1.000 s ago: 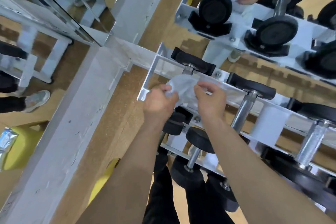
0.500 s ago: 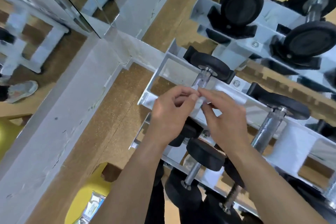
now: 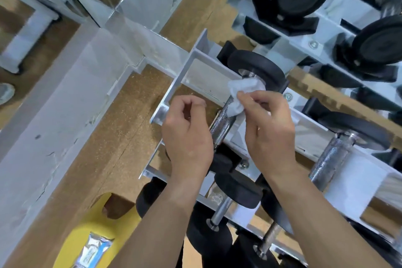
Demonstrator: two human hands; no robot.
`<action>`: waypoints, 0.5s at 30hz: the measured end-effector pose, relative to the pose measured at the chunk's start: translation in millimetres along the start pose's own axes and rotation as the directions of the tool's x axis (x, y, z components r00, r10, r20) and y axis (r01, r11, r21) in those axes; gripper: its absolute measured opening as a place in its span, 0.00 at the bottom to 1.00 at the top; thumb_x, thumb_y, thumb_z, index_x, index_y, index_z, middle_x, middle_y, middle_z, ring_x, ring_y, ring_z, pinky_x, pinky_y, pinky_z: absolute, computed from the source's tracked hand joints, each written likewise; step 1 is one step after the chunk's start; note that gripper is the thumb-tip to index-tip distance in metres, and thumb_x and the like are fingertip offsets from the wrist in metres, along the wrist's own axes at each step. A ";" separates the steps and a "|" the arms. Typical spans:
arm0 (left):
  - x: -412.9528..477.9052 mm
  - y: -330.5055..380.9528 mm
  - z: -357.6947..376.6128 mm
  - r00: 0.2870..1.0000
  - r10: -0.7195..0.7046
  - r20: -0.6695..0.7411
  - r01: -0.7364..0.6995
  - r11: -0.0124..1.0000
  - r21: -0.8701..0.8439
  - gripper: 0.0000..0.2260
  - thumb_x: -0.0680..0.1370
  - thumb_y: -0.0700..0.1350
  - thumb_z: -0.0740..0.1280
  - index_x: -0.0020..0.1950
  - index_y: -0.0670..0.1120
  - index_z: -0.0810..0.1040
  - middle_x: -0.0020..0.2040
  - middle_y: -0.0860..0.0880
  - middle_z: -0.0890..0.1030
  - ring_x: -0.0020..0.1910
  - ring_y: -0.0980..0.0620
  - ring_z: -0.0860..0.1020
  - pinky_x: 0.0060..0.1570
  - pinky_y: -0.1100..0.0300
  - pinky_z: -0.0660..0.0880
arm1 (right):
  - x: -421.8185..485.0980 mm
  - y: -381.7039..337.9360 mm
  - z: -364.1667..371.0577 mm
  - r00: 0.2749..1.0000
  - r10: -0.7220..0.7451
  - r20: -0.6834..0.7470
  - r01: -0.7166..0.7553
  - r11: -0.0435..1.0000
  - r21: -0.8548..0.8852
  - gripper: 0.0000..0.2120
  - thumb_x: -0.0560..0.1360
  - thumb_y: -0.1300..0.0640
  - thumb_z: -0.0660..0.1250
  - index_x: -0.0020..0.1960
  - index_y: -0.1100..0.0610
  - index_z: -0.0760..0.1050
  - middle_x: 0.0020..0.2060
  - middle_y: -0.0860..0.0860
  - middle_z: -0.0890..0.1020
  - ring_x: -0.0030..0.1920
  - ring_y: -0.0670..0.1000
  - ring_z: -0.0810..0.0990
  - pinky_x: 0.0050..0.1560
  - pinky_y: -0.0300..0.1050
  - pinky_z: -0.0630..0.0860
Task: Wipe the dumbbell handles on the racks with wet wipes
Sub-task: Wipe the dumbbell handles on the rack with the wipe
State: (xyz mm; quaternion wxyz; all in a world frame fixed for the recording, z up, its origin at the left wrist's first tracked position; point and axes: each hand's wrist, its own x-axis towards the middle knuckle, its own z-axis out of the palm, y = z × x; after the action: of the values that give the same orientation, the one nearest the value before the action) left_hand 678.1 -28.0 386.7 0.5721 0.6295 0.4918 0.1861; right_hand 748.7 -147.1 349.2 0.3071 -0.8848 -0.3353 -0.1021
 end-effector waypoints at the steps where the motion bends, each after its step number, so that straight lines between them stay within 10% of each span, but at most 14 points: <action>1: 0.2 0.0 0.0 1.000 0.002 -0.005 -0.002 1.000 -0.005 0.08 0.81 0.42 0.64 0.43 0.49 0.79 0.40 0.56 0.80 0.36 0.62 0.76 0.39 0.73 0.72 | 5.0 -1.4 -0.5 0.999 0.035 -0.033 -0.034 0.999 0.027 0.12 0.78 0.72 0.66 0.58 0.65 0.83 0.49 0.60 0.79 0.48 0.55 0.78 0.54 0.35 0.73; 6: 0.7 -0.4 0.3 1.000 0.003 -0.021 -0.003 1.000 -0.021 0.08 0.81 0.42 0.64 0.43 0.49 0.78 0.40 0.54 0.79 0.38 0.54 0.78 0.40 0.67 0.74 | -2.9 -23.1 -3.3 0.979 0.196 0.054 -0.202 0.966 0.163 0.07 0.77 0.69 0.68 0.50 0.62 0.84 0.46 0.55 0.80 0.45 0.48 0.78 0.50 0.33 0.74; 11: 3.4 -5.3 0.3 1.000 -0.015 -0.019 0.014 1.000 -0.024 0.08 0.80 0.42 0.63 0.42 0.49 0.78 0.38 0.56 0.80 0.40 0.56 0.79 0.45 0.56 0.77 | -18.3 -33.6 -13.1 0.963 0.022 0.269 -0.073 0.981 0.179 0.11 0.77 0.63 0.62 0.48 0.63 0.83 0.44 0.56 0.81 0.44 0.53 0.79 0.47 0.38 0.73; 15: 2.1 -3.6 1.7 1.000 -0.017 -0.008 0.017 1.000 -0.023 0.10 0.81 0.42 0.62 0.42 0.48 0.78 0.39 0.53 0.80 0.35 0.55 0.77 0.43 0.55 0.76 | 16.0 -13.8 -10.3 0.963 0.247 0.107 -0.260 0.955 0.142 0.08 0.77 0.67 0.67 0.51 0.60 0.84 0.47 0.53 0.81 0.44 0.47 0.78 0.50 0.31 0.74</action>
State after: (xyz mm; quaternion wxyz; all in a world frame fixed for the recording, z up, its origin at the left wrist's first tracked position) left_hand 678.9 -27.6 382.2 0.5790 0.6179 0.4970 0.1894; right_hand 752.0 -136.9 370.1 0.3703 -0.8977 -0.2389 0.0034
